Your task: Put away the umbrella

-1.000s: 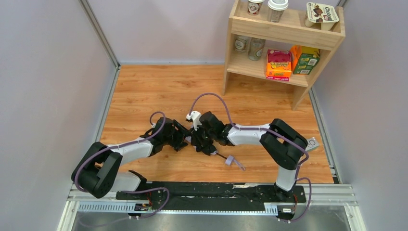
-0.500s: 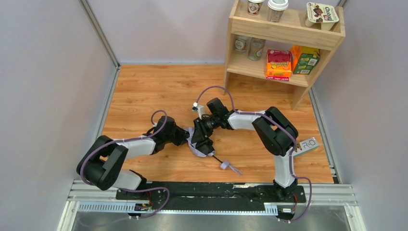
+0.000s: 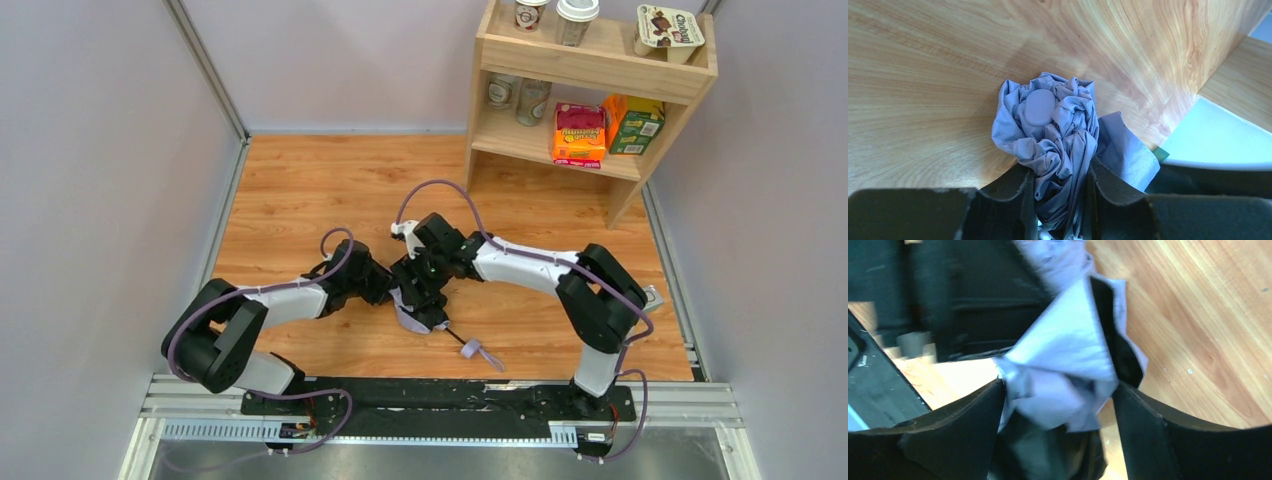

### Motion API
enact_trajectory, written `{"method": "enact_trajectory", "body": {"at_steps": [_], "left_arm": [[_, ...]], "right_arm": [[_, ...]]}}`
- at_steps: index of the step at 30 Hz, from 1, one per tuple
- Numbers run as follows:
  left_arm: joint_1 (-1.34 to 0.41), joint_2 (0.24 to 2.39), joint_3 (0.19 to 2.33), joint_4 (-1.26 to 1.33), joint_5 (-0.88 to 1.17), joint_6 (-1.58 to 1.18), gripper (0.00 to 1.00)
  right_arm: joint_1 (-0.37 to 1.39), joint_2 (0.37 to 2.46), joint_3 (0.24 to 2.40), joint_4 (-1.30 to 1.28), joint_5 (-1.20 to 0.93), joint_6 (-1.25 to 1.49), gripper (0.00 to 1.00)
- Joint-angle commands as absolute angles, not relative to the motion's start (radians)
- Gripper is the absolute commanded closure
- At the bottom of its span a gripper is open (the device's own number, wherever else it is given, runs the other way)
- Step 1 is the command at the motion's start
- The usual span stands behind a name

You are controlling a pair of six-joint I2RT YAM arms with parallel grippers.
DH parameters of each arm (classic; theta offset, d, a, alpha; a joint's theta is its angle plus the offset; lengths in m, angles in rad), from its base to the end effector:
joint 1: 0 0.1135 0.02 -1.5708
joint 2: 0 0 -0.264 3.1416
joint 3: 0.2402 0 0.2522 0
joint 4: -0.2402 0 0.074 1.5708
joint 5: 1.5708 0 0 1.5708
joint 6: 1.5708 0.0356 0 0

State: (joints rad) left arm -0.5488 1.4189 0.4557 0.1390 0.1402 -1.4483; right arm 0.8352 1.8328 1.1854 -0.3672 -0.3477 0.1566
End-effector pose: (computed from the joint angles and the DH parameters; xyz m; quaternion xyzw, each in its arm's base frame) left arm 0.2050 -0.1312 0.1274 -0.3808 0.8476 -0.3412 0.1422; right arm 0.2438 0.2874 0.1773 -0.3600 0.8773 0.2749 0.1587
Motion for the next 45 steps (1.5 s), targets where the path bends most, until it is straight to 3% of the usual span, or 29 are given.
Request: {"method": "enact_trajectory", "body": {"at_steps": [1,6,14,18,19,20,24,26,28,29,31,33,39,42,45], "left_arm": [[-0.557,1.5,0.431,-0.245,0.087,-1.37,1.0],[-0.557,1.534,0.457,-0.273,0.107,-1.387,1.0],[-0.557,1.526,0.471,-0.319,0.132,-1.428,1.0],[-0.557,1.528,0.472,-0.325,0.137,-1.439,1.0],[-0.558,1.528,0.474,-0.327,0.137,-1.437,1.0],[-0.558,1.526,0.472,-0.328,0.135,-1.437,1.0],[-0.557,1.506,0.45,-0.295,0.13,-1.425,1.0],[-0.557,1.479,0.433,-0.247,0.123,-1.398,0.98],[-0.557,1.45,0.423,-0.219,0.101,-1.364,0.79],[-0.557,1.441,0.413,-0.204,0.089,-1.349,0.58],[-0.557,1.399,0.396,-0.186,0.068,-1.332,0.35],[-0.557,1.368,0.388,-0.19,0.043,-1.309,0.28],[-0.557,1.413,0.442,-0.265,0.003,-1.221,0.25],[-0.557,1.462,0.442,-0.246,0.003,-1.22,0.25],[-0.558,1.509,0.434,-0.204,0.014,-1.226,0.34]], "right_arm": [[1.006,1.706,1.161,-0.393,0.076,0.06,0.16],[1.12,1.755,1.149,-0.293,0.3,0.083,0.13],[1.186,1.903,1.151,-0.19,0.485,0.08,0.15],[1.189,1.974,1.154,-0.18,0.563,0.078,0.24],[1.187,1.985,1.147,-0.178,0.572,0.077,0.29],[1.183,1.99,1.141,-0.175,0.574,0.078,0.4],[1.138,1.999,1.097,-0.161,0.456,0.087,0.83],[1.106,1.991,1.063,-0.135,0.331,0.06,1.0],[1.079,1.988,1.046,-0.127,0.215,0.038,1.0],[1.063,1.99,1.045,-0.133,0.151,0.029,1.0],[1.025,1.983,1.031,-0.129,0.04,0.015,1.0],[0.979,1.97,1.022,-0.127,-0.108,0.009,1.0],[0.838,1.979,1.072,-0.196,-0.522,0.006,1.0],[0.812,2.006,1.129,-0.273,-0.613,-0.051,1.0],[0.804,2.029,1.158,-0.308,-0.655,-0.066,1.0]]}}
